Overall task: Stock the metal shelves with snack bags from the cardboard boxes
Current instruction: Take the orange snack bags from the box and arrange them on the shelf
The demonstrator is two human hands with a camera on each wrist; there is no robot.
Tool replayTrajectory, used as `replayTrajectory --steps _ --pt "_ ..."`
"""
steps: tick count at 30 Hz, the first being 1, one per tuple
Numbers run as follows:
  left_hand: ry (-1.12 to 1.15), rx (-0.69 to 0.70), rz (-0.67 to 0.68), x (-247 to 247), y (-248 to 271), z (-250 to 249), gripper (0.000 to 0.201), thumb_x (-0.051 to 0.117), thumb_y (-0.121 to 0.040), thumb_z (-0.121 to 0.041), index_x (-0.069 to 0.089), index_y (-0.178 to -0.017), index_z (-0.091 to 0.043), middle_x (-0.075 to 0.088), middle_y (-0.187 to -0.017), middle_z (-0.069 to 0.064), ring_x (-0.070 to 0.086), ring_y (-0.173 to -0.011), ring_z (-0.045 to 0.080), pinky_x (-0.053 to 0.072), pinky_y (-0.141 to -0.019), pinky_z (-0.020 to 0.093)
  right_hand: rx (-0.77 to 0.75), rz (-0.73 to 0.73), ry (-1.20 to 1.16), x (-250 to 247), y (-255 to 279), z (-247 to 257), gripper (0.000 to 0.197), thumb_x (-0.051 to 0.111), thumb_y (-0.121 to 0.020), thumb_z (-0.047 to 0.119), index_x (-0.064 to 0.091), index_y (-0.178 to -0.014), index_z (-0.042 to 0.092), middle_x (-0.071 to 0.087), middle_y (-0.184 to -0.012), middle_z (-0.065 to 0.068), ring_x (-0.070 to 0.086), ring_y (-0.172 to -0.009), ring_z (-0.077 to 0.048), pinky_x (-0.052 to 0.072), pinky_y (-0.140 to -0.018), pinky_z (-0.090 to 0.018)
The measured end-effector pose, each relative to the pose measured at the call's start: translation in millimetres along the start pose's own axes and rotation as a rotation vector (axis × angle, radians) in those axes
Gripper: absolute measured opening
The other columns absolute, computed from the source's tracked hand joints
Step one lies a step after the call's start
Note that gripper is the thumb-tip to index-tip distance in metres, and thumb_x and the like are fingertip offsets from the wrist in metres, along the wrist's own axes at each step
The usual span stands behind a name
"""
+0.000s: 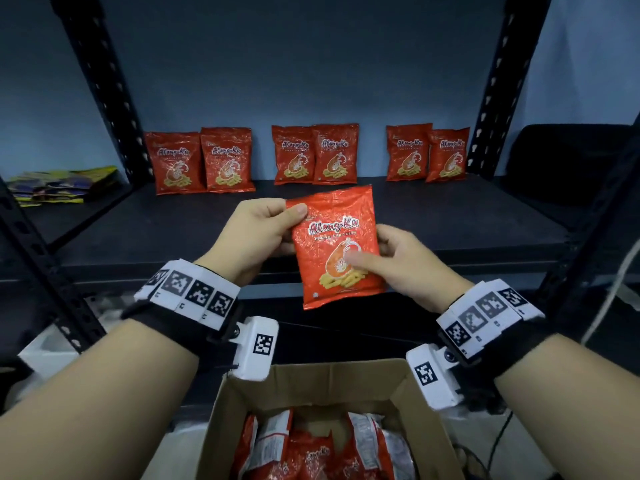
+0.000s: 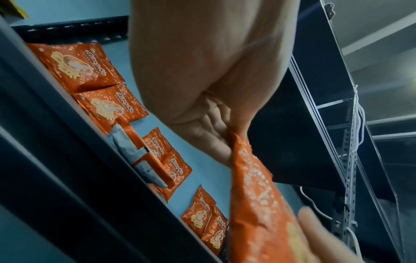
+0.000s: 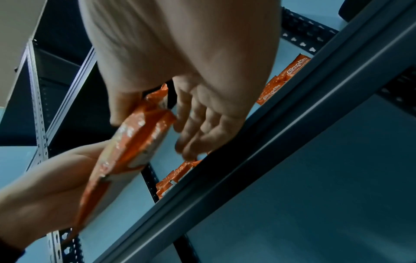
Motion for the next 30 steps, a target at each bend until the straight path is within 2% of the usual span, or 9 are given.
replayTrajectory --steps 3,5,9,12,16,23,27,28,30 --pt "-0.026 0.010 -0.028 1.4 -0.4 -3.5 0.009 0.067 -0.098 -0.011 0.068 -0.097 -0.002 0.075 -0.099 0.020 0.072 -0.083 0.023 0.062 -0.074 0.034 0.044 0.134 -0.059 3.0 4.3 -3.6 0.044 0.080 -0.085 0.014 0.065 -0.126 0.008 0.077 -0.116 -0.009 0.073 -0.109 -0.025 0.056 -0.098 -0.043" --pt "-0.131 0.047 -0.037 -2.7 -2.6 -6.9 0.018 0.073 -0.091 -0.004 0.071 -0.108 -0.011 0.076 -0.101 0.016 0.070 -0.083 0.020 0.057 -0.078 0.035 0.044 0.143 -0.047 1.1 5.6 -2.0 0.038 0.080 -0.085 0.011 0.068 -0.120 0.006 0.077 -0.112 -0.010 0.074 -0.106 -0.026 0.057 -0.098 -0.044" --pt "-0.394 0.144 0.073 -2.5 -0.7 -9.7 0.021 0.075 -0.092 -0.037 0.071 -0.110 -0.027 0.074 -0.088 0.002 0.071 -0.081 0.019 0.056 -0.082 0.036 0.016 0.163 0.079 0.9 8.5 2.2 0.030 0.087 -0.080 0.011 0.075 -0.107 0.006 0.079 -0.104 -0.010 0.076 -0.100 -0.026 0.059 -0.093 -0.042" --pt "-0.549 0.186 -0.044 -0.5 -2.1 -2.4 0.021 0.068 -0.096 -0.043 0.073 -0.087 -0.025 0.075 -0.083 -0.004 0.071 -0.075 0.011 0.057 -0.074 0.036 0.012 0.004 -0.006 3.5 5.1 0.6 0.034 0.089 -0.075 0.012 0.072 -0.103 0.005 0.079 -0.099 -0.013 0.077 -0.094 -0.030 0.061 -0.086 -0.042" --pt "-0.331 0.141 -0.278 -6.0 -5.2 9.0 0.027 0.068 -0.096 -0.042 0.071 -0.086 -0.017 0.075 -0.078 0.000 0.071 -0.068 0.010 0.055 -0.063 0.031 0.040 -0.252 -0.240 0.6 -1.1 -2.3 0.021 0.075 -0.093 0.023 0.070 -0.101 0.004 0.078 -0.095 -0.011 0.072 -0.086 -0.024 0.055 -0.083 -0.042" --pt "-0.231 0.170 -0.327 0.1 -4.0 18.9 0.046 0.066 -0.098 -0.043 0.055 -0.071 -0.008 0.059 -0.064 0.008 0.056 -0.058 0.014 0.045 -0.056 0.033 0.042 -0.373 -0.292 2.0 -3.5 3.3 0.025 0.057 -0.106 0.027 0.065 -0.092 0.008 0.067 -0.079 -0.005 0.063 -0.071 -0.017 0.052 -0.075 -0.043" --pt "-0.350 0.197 -0.359 6.5 -2.0 25.1 0.054 0.056 -0.103 -0.045 0.046 -0.067 -0.007 0.050 -0.060 0.002 0.047 -0.057 0.013 0.040 -0.059 0.035 -0.003 -0.587 -0.056 3.0 -3.0 -3.4 0.033 0.053 -0.103 0.039 0.060 -0.081 0.016 0.067 -0.086 -0.016 0.067 -0.079 -0.025 0.060 -0.079 -0.053" --pt "-0.374 0.198 -0.360 10.3 -1.0 25.9 0.052 0.052 -0.104 -0.044 0.044 -0.068 -0.009 0.049 -0.061 0.001 0.047 -0.058 0.014 0.041 -0.061 0.037 -0.033 -0.635 0.027 5.4 -1.0 -3.5 0.033 0.050 -0.104 0.039 0.058 -0.083 0.016 0.066 -0.086 -0.016 0.065 -0.078 -0.025 0.059 -0.077 -0.050" --pt "-0.416 0.198 -0.355 20.0 2.4 25.1 0.046 0.045 -0.108 -0.042 0.044 -0.074 -0.011 0.052 -0.067 0.003 0.050 -0.063 0.016 0.042 -0.066 0.041 -0.102 -0.716 0.186 8.7 4.6 -1.0 0.033 0.045 -0.108 0.033 0.056 -0.087 0.011 0.061 -0.078 -0.008 0.058 -0.071 -0.017 0.050 -0.068 -0.028"
Point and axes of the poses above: each hand's wrist, its own y-axis away from the middle knuckle, its own x-axis out of the palm, z = x × y, the point moved 2 cm from there along -y, towards the middle knuckle
